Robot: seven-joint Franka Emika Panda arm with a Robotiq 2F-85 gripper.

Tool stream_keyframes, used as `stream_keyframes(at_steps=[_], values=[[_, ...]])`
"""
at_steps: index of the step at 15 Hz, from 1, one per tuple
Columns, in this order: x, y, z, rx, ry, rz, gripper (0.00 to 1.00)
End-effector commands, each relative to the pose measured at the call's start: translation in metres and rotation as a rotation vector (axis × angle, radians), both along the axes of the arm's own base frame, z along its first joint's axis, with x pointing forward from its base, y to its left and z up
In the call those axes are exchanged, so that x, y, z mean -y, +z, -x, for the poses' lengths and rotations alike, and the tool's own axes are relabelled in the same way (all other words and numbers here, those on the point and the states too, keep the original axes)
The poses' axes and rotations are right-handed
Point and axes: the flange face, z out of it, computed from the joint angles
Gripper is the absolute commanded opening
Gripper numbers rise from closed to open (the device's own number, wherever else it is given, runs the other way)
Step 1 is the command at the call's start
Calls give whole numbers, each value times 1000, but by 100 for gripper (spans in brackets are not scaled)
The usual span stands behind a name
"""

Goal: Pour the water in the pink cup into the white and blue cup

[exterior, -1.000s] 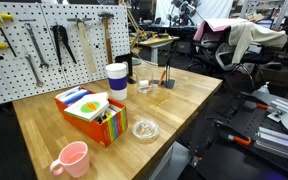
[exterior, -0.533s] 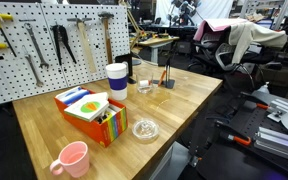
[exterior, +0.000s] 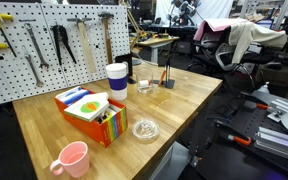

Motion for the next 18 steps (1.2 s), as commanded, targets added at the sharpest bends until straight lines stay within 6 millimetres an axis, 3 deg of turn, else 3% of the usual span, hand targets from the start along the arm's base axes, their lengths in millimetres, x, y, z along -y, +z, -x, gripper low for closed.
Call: stream_keyframes(at_steps=[1, 18], values=[[0, 1, 0, -1, 8, 4, 100], [-1, 2, -1, 7, 5, 4, 100]])
